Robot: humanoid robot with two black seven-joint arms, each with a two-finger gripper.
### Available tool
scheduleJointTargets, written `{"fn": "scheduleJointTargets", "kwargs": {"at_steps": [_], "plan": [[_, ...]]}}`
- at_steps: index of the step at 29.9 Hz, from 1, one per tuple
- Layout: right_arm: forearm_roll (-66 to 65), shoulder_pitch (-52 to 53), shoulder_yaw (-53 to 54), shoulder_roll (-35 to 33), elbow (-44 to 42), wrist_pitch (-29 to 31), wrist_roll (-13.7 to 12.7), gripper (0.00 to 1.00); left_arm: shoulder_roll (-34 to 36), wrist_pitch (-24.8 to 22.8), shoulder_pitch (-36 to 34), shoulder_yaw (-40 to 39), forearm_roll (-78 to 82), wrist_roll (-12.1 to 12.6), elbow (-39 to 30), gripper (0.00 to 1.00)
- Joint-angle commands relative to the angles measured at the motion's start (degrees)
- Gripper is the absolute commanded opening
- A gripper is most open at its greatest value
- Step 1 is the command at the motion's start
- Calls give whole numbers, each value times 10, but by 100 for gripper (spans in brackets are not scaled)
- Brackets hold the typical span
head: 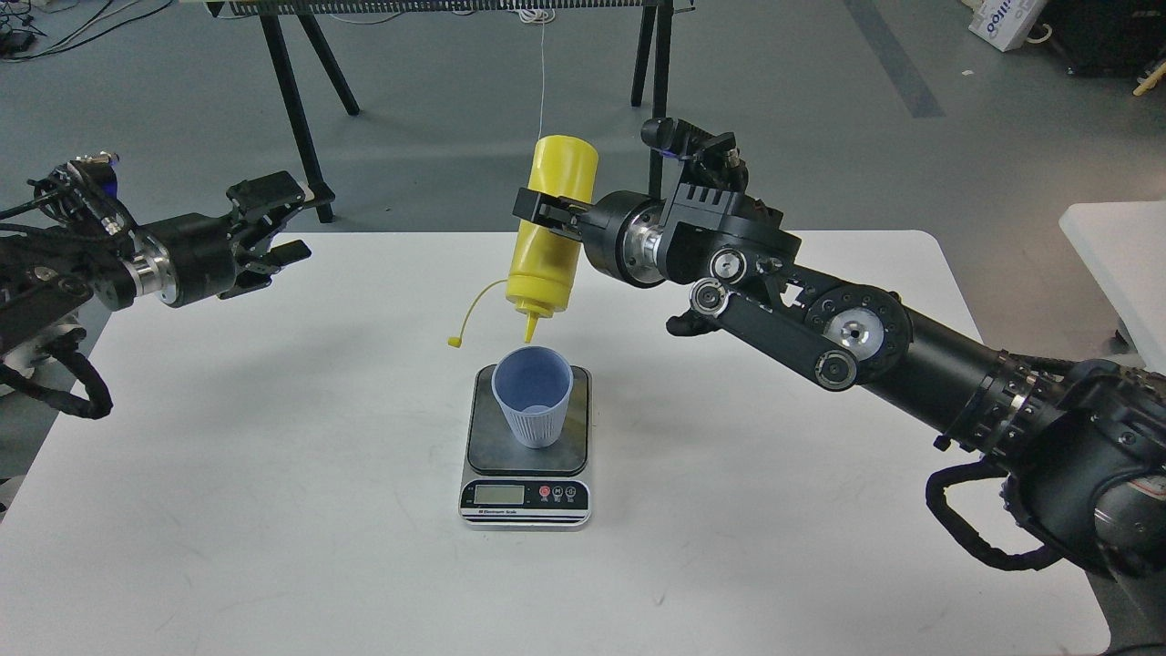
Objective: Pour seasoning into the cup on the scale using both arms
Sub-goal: 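Turn the bottle upright and carry it back beside the scale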
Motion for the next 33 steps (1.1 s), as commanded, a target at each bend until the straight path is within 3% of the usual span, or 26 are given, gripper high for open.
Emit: {"fn": "scheduleJointTargets", "kwargs": {"at_steps": [1, 10, 16, 24, 33], "plan": [[43, -3, 63, 3, -1, -19, -8, 3, 1, 0, 0, 0, 0, 0, 0, 100], [235, 3, 242, 3, -1, -78, -59, 3, 3, 0, 0, 1, 2, 0, 0, 100], [395, -8, 394, -16, -4, -111, -59, 3, 2, 0, 0, 2, 3, 0, 0, 100], [695, -95, 514, -124, -3, -175, -59, 3, 6, 0, 0, 3, 5, 0, 0, 100], [859, -304, 544, -192, 16, -150, -59, 3, 2, 0, 1, 3, 5, 0, 0, 100]]}}
